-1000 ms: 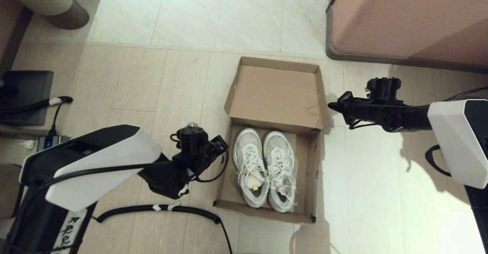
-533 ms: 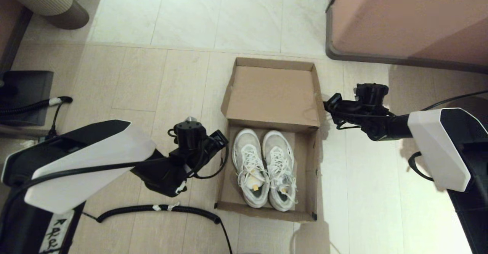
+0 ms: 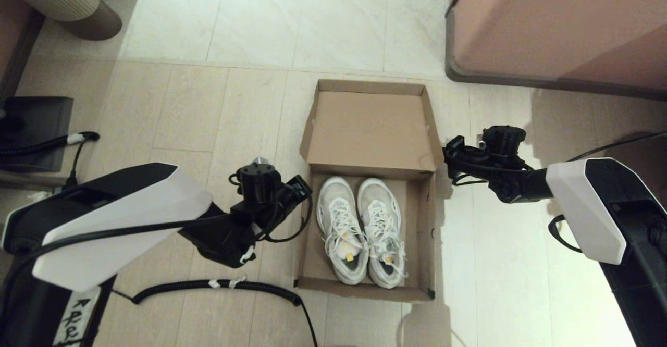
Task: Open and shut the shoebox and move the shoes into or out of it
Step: Close the shoe box
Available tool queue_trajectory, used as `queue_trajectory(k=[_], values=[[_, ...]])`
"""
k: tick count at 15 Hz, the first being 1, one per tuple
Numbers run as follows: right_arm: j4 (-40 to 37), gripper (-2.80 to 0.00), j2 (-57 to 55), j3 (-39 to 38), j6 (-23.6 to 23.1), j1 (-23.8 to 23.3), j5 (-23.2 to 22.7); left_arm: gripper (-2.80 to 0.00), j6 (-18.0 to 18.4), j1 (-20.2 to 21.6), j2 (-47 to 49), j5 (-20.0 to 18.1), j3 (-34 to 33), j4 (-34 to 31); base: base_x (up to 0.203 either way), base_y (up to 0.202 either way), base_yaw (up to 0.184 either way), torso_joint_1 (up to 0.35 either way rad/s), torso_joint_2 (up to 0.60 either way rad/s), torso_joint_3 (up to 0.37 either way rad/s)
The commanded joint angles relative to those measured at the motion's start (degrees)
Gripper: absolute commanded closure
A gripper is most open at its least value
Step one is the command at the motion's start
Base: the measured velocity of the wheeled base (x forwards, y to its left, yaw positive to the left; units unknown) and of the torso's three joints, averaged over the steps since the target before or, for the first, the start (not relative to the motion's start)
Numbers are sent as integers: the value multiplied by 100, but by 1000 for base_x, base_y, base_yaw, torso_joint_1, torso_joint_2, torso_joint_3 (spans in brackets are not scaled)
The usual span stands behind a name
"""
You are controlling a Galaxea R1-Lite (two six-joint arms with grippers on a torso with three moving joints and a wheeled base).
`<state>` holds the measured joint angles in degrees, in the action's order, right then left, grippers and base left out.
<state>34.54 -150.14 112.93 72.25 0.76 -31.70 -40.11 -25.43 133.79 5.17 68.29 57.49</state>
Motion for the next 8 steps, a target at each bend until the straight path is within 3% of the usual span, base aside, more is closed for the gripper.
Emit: queue_trajectory(k=[1, 4, 6, 8], values=[[170, 0, -50, 0, 487, -71, -412, 0, -23, 3, 42, 2, 18, 34, 0, 0, 0, 0, 0, 0], [423, 0, -59, -3, 905, -139, -1005, 0, -23, 3, 55, 2, 35, 34, 0, 0, 0, 0, 0, 0], [448, 0, -65, -7, 1187, -216, -1753, 0, -18, 3, 91, 2, 111, 26, 0, 0, 0, 0, 0, 0], [457, 0, -86, 1, 1230, -216, -1822, 0, -15, 2, 128, 1, 158, 25, 0, 0, 0, 0, 0, 0]])
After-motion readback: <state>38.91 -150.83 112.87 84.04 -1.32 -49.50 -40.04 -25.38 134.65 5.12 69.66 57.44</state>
